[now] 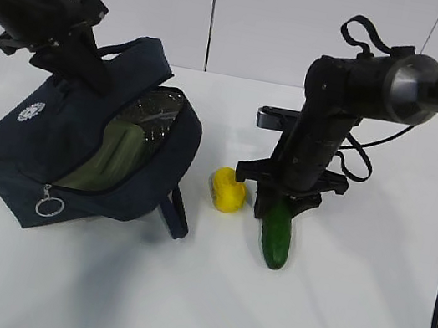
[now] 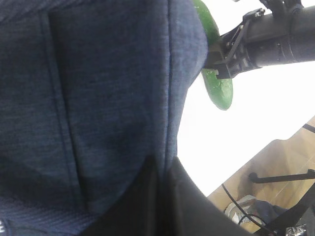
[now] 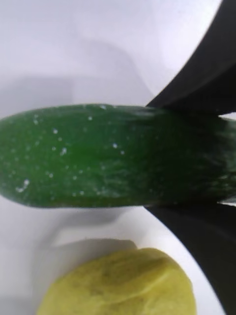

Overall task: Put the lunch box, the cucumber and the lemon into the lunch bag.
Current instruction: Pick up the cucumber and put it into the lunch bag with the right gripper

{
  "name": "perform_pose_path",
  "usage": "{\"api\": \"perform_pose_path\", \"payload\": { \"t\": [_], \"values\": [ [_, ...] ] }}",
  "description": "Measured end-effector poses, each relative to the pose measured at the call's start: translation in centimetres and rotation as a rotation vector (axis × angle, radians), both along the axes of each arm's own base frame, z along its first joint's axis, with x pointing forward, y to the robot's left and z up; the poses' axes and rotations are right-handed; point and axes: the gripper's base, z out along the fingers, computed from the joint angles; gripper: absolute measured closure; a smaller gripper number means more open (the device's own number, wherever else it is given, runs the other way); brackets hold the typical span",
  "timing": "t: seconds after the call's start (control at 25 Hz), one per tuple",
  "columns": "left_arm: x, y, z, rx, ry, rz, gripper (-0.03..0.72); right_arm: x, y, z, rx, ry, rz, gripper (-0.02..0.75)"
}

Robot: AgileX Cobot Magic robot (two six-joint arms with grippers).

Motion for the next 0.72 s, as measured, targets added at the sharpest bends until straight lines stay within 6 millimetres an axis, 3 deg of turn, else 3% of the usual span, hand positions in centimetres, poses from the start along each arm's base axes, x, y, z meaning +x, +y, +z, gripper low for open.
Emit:
{"api": "perform_pose_path", "payload": {
  "t": [0.4,0.72],
  "values": [
    [0.0,0.4,-0.3,0.055,-0.015,-0.012,0.694,-0.5,0.0,0.5,0.000,0.052,0.012,0.417],
    [0.1,0.8,-0.5,0.108,-0.005,0.002,0.694,-1.4,0.7,6.4,0.142,-0.037,0.093,0.419]
  ]
}}
